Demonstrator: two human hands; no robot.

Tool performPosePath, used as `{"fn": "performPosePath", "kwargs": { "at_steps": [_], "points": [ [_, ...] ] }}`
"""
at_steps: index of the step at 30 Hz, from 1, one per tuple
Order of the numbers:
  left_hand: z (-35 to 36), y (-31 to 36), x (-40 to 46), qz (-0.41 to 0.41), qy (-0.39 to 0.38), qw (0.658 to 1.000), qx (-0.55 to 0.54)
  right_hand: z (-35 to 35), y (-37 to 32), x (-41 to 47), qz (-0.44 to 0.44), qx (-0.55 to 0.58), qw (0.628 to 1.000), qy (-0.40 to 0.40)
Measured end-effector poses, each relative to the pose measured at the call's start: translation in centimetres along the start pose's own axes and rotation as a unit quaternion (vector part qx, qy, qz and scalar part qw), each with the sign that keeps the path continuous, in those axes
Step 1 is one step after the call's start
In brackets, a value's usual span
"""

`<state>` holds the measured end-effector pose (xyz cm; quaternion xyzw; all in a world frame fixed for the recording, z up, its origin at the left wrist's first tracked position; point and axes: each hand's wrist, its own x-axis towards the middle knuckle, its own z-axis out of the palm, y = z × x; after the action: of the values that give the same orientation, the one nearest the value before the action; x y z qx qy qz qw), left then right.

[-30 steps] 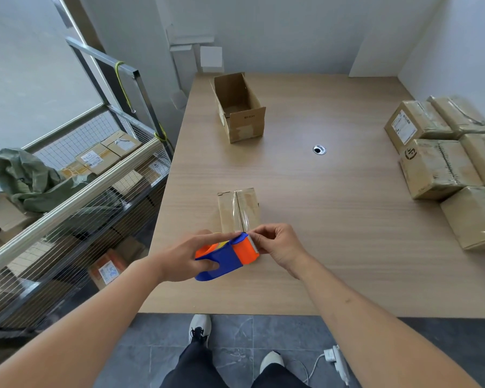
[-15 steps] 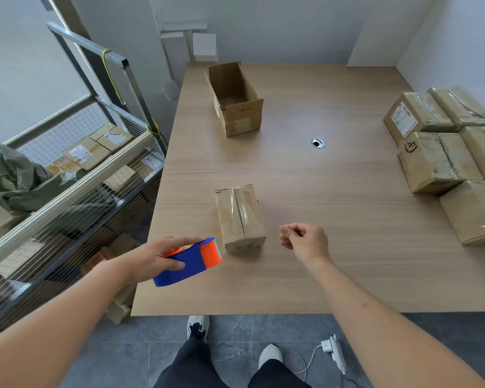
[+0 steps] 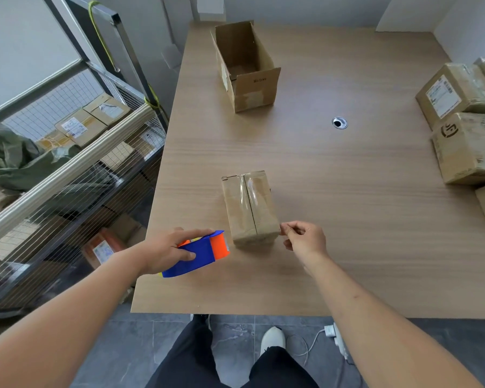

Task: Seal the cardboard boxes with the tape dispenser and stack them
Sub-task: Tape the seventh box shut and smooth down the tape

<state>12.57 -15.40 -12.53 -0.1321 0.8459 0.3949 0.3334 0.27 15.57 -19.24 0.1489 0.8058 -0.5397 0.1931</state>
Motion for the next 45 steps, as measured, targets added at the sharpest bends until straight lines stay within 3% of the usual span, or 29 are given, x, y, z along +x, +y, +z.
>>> {"fn": "performPosePath", "kwargs": {
  "at_steps": [5,8,10,12,14,17,20,31,35,42,45],
  "points": [
    [0.5,0.2,0.8,0.002,0.001,1.0,0.005,1.1,1.0,0.6,-0.048,-0.082,0.995,-0.008],
    [0.8,0.2,1.0,0.003,0.0,1.0,0.011,1.3,0.7,0.9,-0.022,-0.162,0.986,-0.019],
    [0.9,0.1,0.9,0.002,-0.004,1.0,0.0,1.5,-0.4,0.2,-0.061,-0.196,0.978,0.024],
    [1.0,0.0,0.8,0.008,-0.004,1.0,-0.008,2.3,-1.6,-1.1,-0.202,-0.271,0.938,0.075],
    [1.1,0.0,0.8,0.016,-0.004,1.0,-0.019,4.1,-2.1,-2.1,-0.334,-0.35,0.875,0.009],
    [0.8,-0.5,0.5,0.022,-0.006,0.999,-0.027,6.4,-1.2,-2.7,-0.349,-0.463,0.804,-0.136],
    [0.2,-1.3,-0.4,0.023,-0.018,0.999,-0.044,6.7,-0.7,-2.3,-0.339,-0.534,0.762,-0.136],
    [0.9,0.1,1.1,0.009,-0.038,0.999,-0.035,6.8,-1.5,-2.4,-0.306,-0.542,0.767,-0.155],
    [0.8,-1.1,1.1,-0.031,-0.042,0.998,0.023,6.7,-1.7,-2.5,-0.3,-0.528,0.777,-0.163],
    [-0.5,-0.6,0.6,0.011,-0.026,1.0,-0.014,7.8,-2.9,-3.3,-0.291,-0.493,0.812,-0.116],
    [-1.6,-0.5,-0.1,0.036,-0.025,0.999,-0.023,7.5,-4.4,-3.1,-0.293,-0.483,0.814,-0.133]
  ]
}}
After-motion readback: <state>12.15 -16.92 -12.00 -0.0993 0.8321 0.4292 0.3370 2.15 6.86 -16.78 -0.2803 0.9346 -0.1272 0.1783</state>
